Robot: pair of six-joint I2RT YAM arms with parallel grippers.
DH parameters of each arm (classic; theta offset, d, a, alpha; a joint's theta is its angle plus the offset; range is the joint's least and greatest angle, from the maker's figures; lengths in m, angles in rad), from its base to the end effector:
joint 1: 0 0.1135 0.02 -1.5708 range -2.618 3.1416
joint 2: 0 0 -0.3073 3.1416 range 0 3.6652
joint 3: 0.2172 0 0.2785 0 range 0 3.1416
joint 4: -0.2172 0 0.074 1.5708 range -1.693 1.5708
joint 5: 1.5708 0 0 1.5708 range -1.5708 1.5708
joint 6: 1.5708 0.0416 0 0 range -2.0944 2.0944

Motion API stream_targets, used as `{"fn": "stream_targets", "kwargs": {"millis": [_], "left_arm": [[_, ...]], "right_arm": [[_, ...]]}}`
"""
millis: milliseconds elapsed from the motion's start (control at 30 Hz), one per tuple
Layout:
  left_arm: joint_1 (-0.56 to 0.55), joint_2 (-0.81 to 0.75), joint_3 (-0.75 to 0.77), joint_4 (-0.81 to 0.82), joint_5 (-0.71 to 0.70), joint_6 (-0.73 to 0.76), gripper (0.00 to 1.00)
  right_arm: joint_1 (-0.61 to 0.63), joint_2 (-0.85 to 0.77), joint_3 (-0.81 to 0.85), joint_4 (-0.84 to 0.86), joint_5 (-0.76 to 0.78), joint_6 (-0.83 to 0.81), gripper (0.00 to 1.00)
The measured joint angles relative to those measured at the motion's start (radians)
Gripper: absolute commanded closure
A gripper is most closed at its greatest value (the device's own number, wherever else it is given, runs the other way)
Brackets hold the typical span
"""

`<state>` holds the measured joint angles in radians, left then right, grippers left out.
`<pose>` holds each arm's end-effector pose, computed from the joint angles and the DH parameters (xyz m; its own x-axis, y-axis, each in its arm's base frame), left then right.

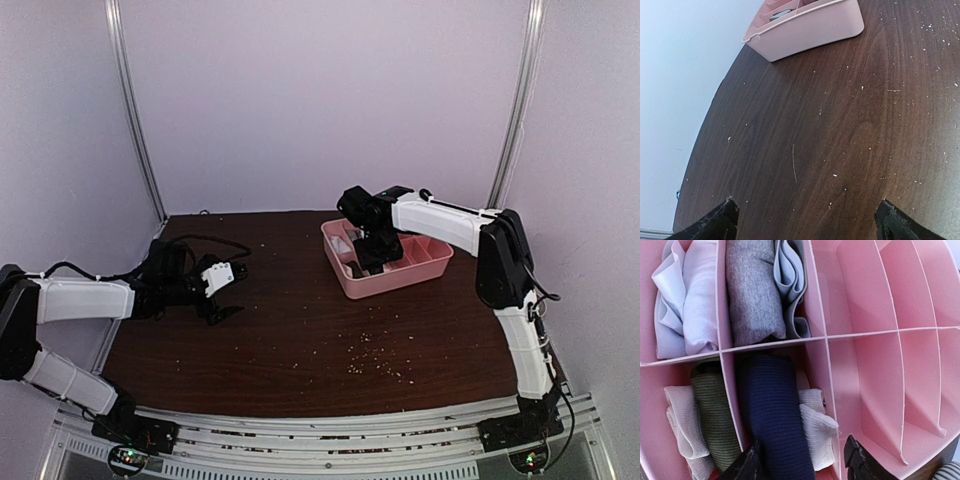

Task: Roll the underwear
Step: Place the underwear in the storage box.

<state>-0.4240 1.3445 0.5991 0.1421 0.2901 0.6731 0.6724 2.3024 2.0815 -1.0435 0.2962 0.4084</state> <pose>0.2552 -0.1282 0.2080 -0.0247 0.6666 -0.7450 0.7985 0.4616 0.3865 0.4285 0.3257 0.2326 -0.8938 -0.2261 -0.3873 -0.1873 0.9729 -0.1356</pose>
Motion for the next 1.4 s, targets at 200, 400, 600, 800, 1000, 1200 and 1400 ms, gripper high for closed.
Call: {"fn": "stream_targets", "kwargs": {"millis": [200,400,600,800,1000,1200,1400], "left_arm": [[0.000,0.000,0.000,0.000,0.000,0.000,0.02],[0.000,0.003,0.000,0.000,0.000,0.000,0.02],[0.000,0.013,0.000,-0.001,0.000,0.000,0.02],[0.000,0.015,0.000,-0.001,0.001,0.000,0.02],[0.000,0.018,0.000,-0.001,0.001,0.000,0.02],[0.000,0.018,0.000,-0.001,0.001,0.000,0.02],[0.000,0.018,0.000,-0.001,0.001,0.000,0.02]], "right_arm": [[0.006,-0.041,-0.076,0.042,-0.009,0.002,0.84],[0.012,-0.051,-0.129,0.077,-0.009,-0.002,0.93],[0.011,-0.051,-0.145,0.098,-0.008,-0.001,0.91],[0.011,-0.047,-0.137,0.081,0.021,-0.001,0.59],[0.011,-0.040,-0.089,0.045,0.018,-0.009,0.51],[0.010,-0.043,-0.078,0.053,0.015,-0.013,0.46],[0.011,-0.087,-0.118,0.100,0.018,-0.008,0.44]]}}
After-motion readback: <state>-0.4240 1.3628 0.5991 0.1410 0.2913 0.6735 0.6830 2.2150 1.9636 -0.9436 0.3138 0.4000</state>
